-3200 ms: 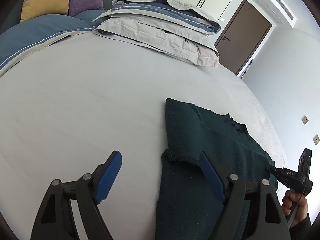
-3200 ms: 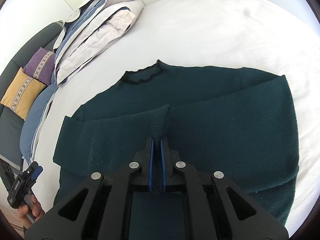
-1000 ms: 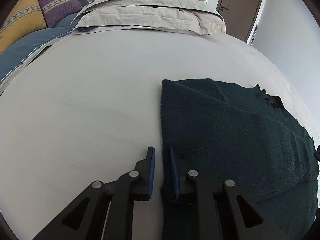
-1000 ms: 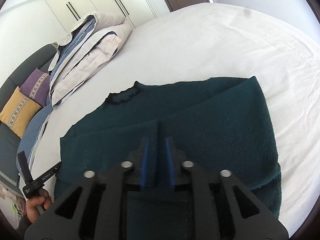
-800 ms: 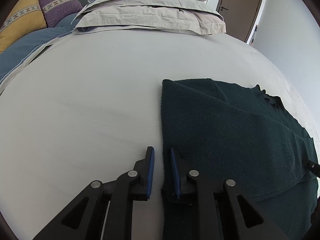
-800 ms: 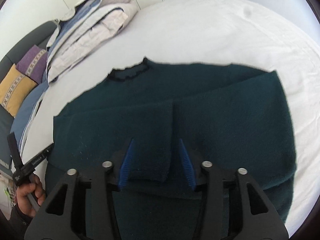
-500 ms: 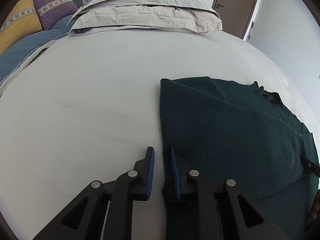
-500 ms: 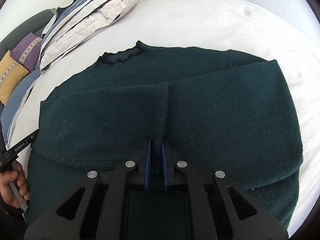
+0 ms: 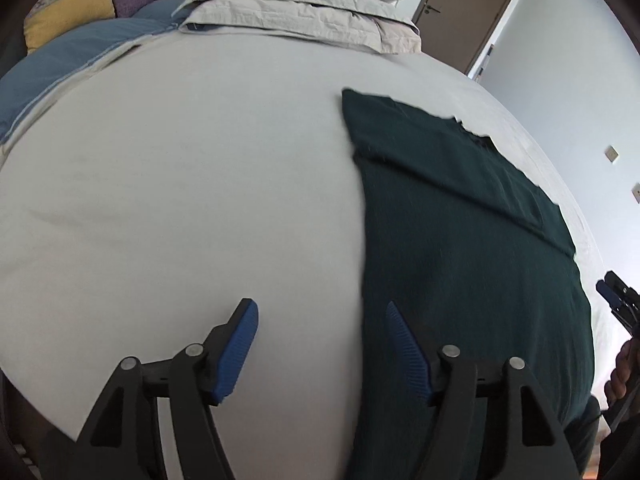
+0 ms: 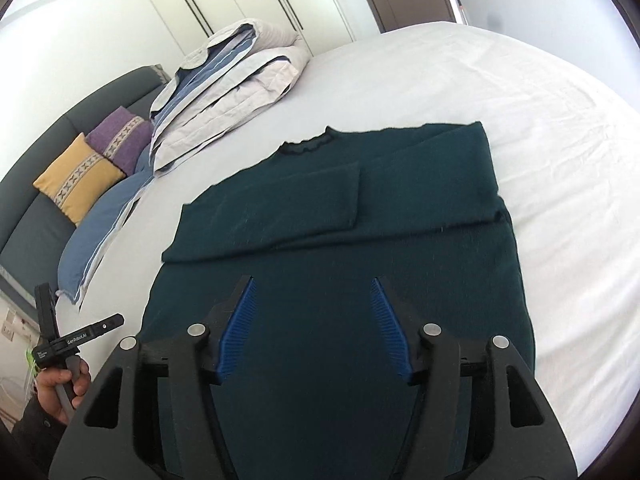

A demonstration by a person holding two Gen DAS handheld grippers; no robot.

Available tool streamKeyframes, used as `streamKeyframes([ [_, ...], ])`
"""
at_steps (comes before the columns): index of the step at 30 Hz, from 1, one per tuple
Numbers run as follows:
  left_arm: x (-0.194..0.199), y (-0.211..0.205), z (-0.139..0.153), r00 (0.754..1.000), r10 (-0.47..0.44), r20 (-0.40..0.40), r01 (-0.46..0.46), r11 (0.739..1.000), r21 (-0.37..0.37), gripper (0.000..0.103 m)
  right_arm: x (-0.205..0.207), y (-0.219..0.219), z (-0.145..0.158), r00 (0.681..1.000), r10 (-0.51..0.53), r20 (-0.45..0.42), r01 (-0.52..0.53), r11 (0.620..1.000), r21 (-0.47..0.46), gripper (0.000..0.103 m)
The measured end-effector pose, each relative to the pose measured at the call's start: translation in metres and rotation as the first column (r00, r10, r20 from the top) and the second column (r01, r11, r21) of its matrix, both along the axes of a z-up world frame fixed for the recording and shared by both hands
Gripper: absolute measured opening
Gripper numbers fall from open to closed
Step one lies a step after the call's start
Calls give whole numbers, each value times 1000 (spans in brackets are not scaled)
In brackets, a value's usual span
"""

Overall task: Fold small clothes
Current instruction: 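Grasp the sweater hem with both grippers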

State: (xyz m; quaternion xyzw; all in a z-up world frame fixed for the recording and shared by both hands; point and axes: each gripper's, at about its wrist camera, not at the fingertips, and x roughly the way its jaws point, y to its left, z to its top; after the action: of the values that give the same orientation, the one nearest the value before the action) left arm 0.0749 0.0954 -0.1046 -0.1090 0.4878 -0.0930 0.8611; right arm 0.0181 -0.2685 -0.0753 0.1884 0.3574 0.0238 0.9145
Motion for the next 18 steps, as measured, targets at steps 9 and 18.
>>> streamKeyframes([
  [9,-73,-1,-7,992,-96,-79,92,994,-53,65,-111,-7,-22,996,23,-87,-20,999,42,57],
  [18,-80,6,-16,981,-125,-151,95,977,-192,28,-187,-49,-34,985,-80,-151,91,994,69,57],
])
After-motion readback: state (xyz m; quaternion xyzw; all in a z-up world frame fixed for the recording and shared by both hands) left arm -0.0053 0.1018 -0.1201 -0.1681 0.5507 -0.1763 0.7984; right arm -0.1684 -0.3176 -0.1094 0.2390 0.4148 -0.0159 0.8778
